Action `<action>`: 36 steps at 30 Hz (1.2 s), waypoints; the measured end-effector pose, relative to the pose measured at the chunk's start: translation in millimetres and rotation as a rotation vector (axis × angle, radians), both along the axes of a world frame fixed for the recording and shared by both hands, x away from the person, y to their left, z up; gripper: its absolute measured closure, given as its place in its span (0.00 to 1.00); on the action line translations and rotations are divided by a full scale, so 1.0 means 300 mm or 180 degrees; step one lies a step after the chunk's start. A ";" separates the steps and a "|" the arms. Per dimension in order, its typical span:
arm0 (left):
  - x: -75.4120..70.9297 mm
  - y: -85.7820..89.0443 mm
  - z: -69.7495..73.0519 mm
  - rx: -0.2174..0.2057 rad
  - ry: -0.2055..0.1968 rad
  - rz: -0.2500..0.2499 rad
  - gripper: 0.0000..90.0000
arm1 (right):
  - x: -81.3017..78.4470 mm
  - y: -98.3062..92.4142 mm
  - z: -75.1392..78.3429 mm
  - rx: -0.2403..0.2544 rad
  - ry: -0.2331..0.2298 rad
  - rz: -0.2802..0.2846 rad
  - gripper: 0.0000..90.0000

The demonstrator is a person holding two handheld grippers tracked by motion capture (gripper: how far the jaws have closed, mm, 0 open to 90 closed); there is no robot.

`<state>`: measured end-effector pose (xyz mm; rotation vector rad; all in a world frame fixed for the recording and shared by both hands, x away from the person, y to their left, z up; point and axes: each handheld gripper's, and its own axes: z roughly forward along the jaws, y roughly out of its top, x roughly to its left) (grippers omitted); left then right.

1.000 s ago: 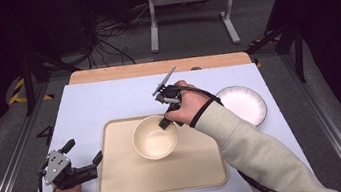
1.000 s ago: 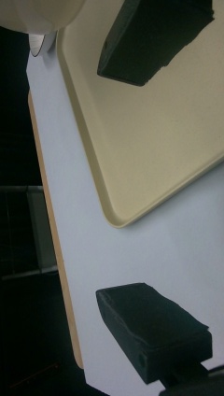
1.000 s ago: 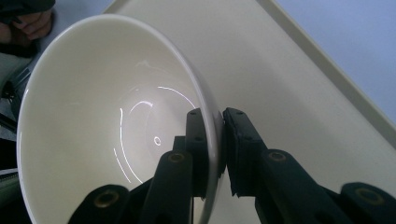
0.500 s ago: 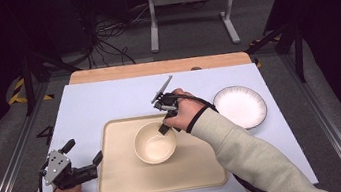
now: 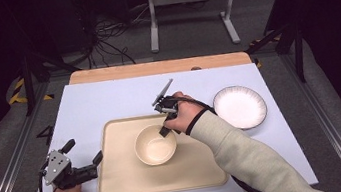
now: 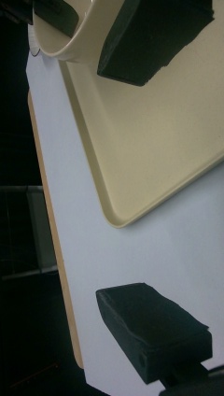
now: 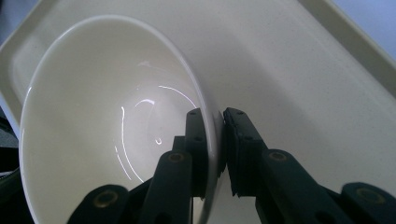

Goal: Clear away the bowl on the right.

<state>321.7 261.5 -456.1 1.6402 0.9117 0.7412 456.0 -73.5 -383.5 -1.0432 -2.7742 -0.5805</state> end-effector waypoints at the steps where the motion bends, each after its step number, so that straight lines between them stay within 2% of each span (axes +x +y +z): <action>1: 0.000 0.000 0.000 0.0001 0.0000 -0.0001 0.00 | 0.000 0.000 -0.002 -0.0004 0.0015 -0.0008 0.89; 26: 0.000 0.000 0.000 0.0000 0.0002 0.0002 0.00 | 0.011 -0.002 -0.034 -0.0003 0.0092 -0.0016 0.89; 36: 0.000 0.000 0.000 0.0000 0.0002 0.0002 0.00 | 0.017 -0.007 -0.046 -0.0042 0.0062 0.0011 0.86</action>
